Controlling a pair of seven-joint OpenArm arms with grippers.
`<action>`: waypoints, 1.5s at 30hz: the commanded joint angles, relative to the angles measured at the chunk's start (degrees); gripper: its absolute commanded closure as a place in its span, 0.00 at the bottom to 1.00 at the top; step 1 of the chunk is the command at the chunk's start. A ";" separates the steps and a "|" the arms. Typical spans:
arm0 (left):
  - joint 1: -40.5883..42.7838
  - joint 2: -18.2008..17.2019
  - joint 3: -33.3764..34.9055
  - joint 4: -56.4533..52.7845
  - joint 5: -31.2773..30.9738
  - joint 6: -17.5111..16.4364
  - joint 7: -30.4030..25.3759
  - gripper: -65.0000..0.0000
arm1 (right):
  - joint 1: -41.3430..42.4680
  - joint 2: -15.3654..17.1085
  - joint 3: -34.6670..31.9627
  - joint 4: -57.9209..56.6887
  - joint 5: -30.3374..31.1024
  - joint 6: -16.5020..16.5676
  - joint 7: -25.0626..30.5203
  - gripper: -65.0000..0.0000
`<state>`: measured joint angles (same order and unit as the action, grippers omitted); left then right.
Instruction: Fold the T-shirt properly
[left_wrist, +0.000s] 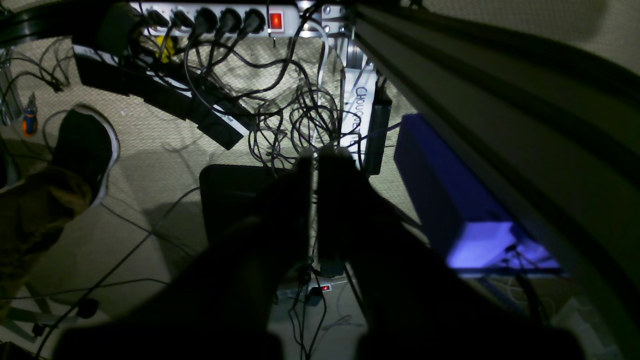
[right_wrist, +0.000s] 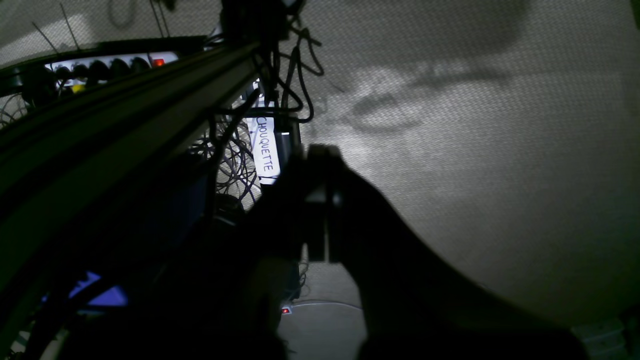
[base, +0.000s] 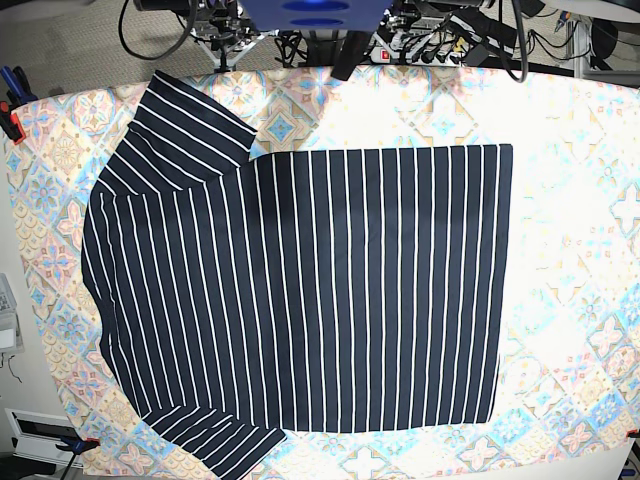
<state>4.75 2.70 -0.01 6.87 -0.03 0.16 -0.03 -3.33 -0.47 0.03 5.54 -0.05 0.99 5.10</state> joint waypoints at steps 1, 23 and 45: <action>0.21 0.07 -0.03 0.12 -0.27 -0.21 -0.10 1.00 | -0.14 0.07 -0.08 0.13 -0.25 -0.07 0.48 1.00; 6.02 -1.25 0.23 4.77 0.25 -0.21 -0.01 1.00 | -4.01 1.31 -0.08 0.13 -0.34 -0.07 0.57 1.00; 18.15 -4.85 0.14 16.99 -0.19 -0.21 -0.19 1.00 | -19.57 7.20 0.10 16.92 -0.25 -0.07 0.48 1.00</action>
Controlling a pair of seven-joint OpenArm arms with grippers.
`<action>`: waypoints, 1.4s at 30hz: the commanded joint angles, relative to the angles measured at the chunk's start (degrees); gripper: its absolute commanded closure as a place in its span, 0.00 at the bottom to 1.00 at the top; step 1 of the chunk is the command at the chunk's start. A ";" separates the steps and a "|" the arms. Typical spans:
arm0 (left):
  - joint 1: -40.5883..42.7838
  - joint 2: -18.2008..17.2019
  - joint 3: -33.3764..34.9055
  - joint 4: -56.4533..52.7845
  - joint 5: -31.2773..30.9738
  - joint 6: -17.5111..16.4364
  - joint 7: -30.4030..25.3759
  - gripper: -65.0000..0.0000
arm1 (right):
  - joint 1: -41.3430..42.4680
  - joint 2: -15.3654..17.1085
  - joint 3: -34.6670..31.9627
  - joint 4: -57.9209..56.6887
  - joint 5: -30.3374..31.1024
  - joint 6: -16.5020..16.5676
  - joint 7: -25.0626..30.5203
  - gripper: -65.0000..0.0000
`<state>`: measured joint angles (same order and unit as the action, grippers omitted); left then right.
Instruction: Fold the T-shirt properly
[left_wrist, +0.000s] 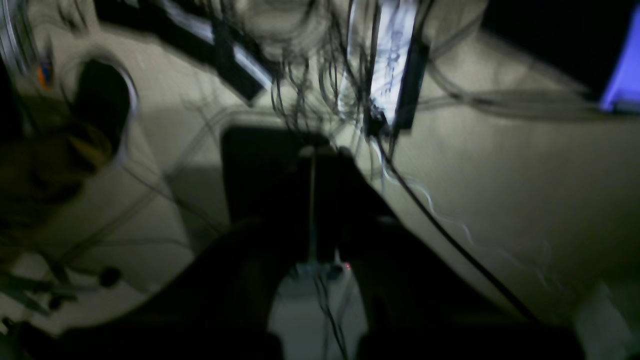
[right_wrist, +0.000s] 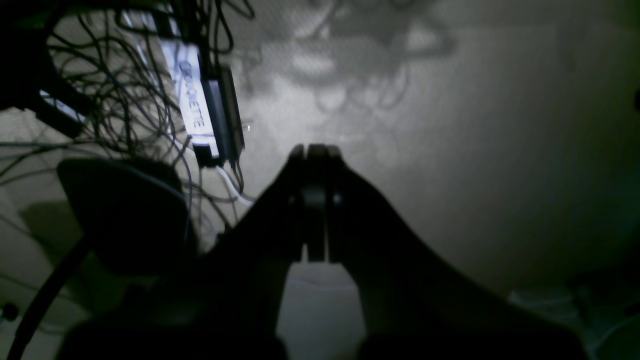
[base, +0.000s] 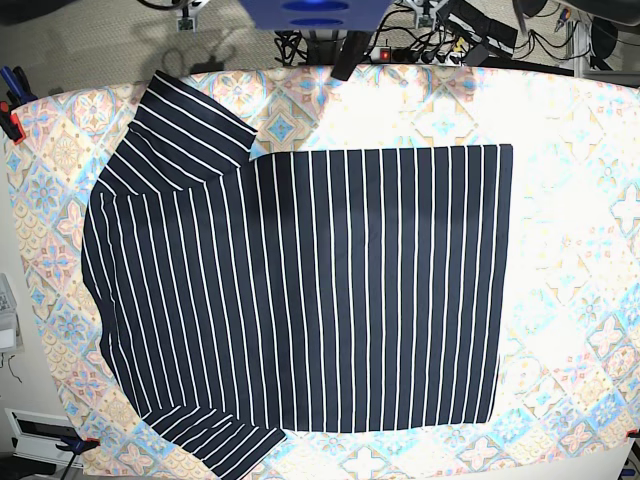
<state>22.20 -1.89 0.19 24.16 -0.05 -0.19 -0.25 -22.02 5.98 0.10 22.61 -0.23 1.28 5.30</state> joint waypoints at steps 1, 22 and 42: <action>2.38 -0.88 -0.05 2.43 -0.08 0.14 0.03 1.00 | -1.85 0.84 0.12 0.91 -0.08 -0.36 0.37 1.00; 21.72 -3.25 -0.23 41.90 -0.25 0.23 0.03 1.00 | -24.18 2.07 7.68 40.47 0.19 -0.36 0.37 1.00; 37.28 -4.57 -0.41 81.46 0.71 0.23 0.65 1.00 | -37.80 1.98 11.73 71.59 0.01 -0.36 -0.07 1.00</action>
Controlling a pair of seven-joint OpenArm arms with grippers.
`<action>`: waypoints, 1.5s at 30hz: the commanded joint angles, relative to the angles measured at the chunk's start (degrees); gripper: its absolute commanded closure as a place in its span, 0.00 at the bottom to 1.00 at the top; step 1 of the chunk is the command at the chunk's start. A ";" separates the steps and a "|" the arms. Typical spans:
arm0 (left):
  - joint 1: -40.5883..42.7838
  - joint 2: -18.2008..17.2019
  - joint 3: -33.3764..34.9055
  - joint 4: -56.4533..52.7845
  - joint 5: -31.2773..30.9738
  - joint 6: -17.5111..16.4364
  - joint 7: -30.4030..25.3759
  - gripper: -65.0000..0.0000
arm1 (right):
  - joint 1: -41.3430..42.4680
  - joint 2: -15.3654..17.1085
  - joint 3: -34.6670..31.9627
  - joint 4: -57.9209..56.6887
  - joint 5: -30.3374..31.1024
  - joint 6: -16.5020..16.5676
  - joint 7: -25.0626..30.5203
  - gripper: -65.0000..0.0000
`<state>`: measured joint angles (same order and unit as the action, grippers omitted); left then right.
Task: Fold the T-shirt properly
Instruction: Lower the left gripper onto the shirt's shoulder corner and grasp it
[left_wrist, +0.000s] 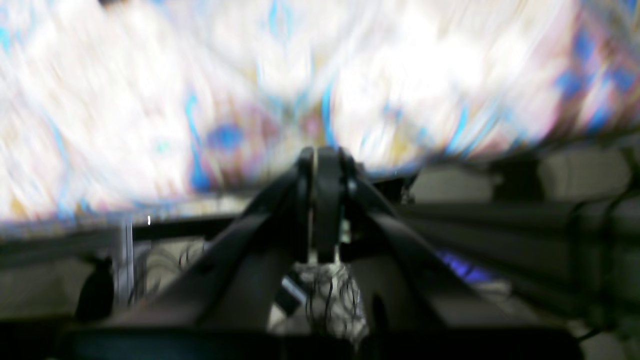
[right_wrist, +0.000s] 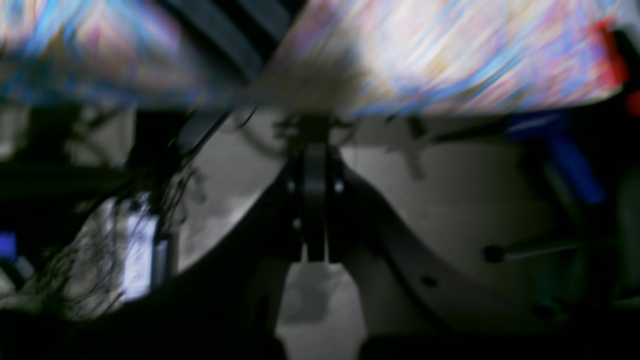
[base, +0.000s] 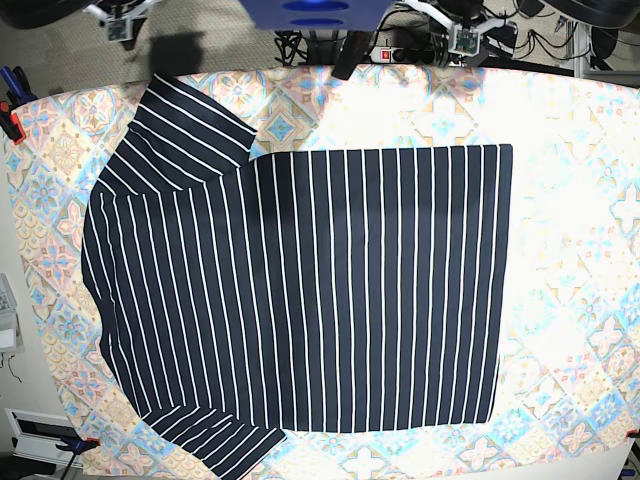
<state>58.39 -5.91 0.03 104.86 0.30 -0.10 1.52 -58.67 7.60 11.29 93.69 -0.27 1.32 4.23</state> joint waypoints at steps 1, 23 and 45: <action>1.26 -1.60 -0.16 1.65 1.24 0.14 -1.04 1.00 | -1.24 0.27 0.97 1.91 0.05 -0.40 0.91 1.00; -10.00 -2.04 -5.88 7.89 -26.89 0.23 12.33 0.69 | 0.52 0.54 1.94 12.11 -0.12 -0.40 -7.97 1.00; -19.40 -2.57 -18.71 -3.63 -74.19 0.23 20.85 0.67 | 3.42 0.54 1.94 12.29 -0.12 -0.40 -11.92 1.00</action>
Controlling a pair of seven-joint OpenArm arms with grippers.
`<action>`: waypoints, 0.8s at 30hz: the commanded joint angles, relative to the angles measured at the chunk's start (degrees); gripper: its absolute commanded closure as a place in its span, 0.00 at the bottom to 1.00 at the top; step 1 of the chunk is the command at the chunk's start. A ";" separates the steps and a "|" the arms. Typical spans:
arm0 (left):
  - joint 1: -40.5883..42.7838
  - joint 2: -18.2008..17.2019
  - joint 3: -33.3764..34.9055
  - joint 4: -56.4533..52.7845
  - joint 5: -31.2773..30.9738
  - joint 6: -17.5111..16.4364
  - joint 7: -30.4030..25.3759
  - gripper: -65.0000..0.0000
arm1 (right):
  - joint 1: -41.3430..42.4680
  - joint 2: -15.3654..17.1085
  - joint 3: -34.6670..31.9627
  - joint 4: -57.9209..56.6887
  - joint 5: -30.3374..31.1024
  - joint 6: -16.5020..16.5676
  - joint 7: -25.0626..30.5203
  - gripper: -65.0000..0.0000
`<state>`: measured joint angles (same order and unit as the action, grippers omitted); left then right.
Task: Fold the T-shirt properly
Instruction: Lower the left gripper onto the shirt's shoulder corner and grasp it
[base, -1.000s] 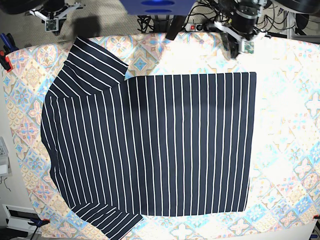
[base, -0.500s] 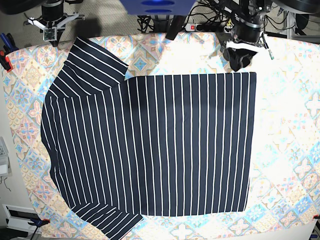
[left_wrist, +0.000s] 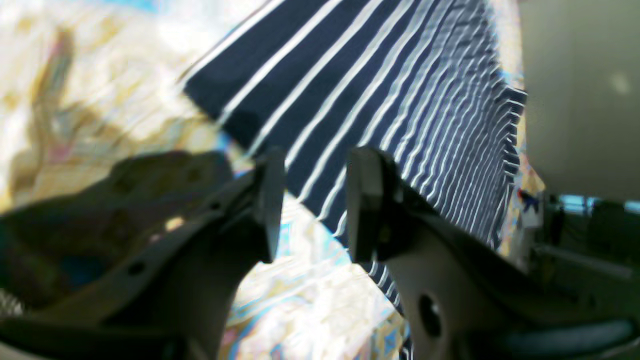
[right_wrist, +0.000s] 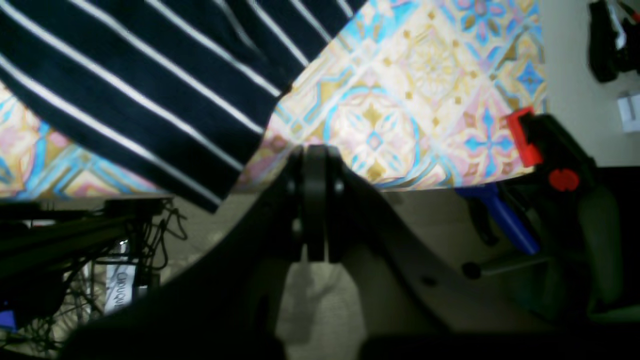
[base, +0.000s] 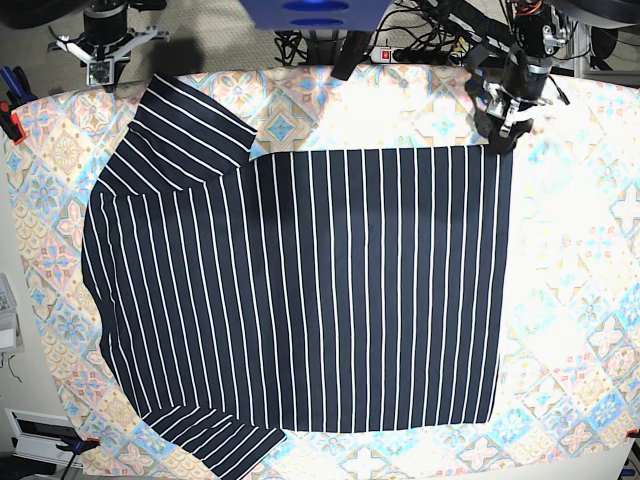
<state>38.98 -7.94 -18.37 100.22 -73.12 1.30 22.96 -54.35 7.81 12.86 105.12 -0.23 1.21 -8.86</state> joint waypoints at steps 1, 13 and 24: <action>-0.08 -0.54 -0.31 0.13 -1.73 -1.17 -0.59 0.67 | -0.91 0.32 0.37 0.86 -0.17 -0.29 1.17 1.00; -3.42 -0.36 -0.22 -7.35 -6.39 -1.17 -0.59 0.67 | -0.91 0.32 0.72 0.86 -0.17 -0.29 1.08 1.00; -6.76 -0.45 0.04 -11.04 -8.50 -1.17 -0.59 0.67 | -0.91 0.32 0.72 0.86 -0.17 -0.29 1.08 1.00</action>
<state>32.47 -7.92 -18.13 88.44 -81.10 1.04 22.76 -54.43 7.77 13.08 105.12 -0.23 1.39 -8.86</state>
